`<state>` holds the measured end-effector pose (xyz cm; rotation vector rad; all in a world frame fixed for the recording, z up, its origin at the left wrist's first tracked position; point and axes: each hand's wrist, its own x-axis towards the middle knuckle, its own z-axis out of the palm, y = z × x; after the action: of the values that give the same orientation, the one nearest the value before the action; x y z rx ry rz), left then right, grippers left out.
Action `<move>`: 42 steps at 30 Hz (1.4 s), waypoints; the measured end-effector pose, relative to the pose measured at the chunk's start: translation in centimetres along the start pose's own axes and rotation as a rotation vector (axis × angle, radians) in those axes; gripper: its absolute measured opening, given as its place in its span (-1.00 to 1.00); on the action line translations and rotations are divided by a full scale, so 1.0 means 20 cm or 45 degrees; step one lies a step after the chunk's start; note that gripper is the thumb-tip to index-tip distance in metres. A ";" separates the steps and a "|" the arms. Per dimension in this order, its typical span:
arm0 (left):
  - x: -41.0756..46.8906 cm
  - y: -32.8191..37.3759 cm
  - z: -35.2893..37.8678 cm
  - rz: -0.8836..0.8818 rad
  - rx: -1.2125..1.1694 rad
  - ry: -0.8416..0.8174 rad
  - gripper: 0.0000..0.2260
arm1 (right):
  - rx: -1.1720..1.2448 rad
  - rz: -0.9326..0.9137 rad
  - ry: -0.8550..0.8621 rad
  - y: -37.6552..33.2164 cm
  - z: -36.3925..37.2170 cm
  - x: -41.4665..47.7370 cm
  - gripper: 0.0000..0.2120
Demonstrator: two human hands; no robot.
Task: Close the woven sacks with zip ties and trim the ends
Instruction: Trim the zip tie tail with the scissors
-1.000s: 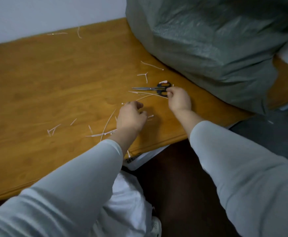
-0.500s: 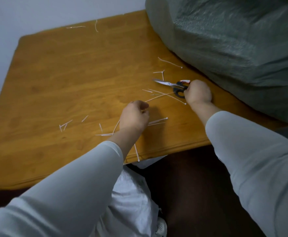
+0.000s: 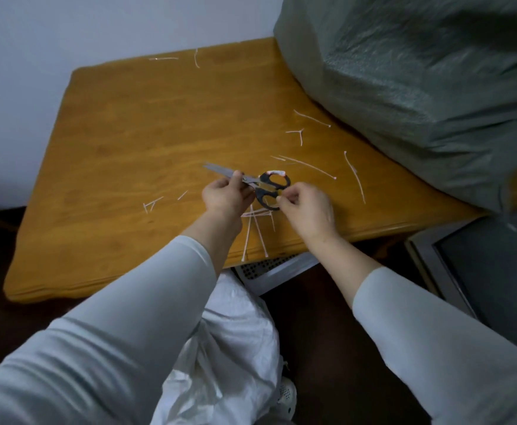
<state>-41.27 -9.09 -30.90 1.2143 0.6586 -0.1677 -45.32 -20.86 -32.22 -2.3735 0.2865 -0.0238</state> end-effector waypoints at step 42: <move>0.33 -0.58 -1.38 -0.263 0.928 0.246 -0.71 | -0.831 0.025 -1.136 0.00 0.96 -0.56 -0.66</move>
<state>-51.70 13.08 -49.26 1.8742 0.9336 -0.4985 -54.32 -5.63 -45.55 -2.7109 -0.1472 1.2656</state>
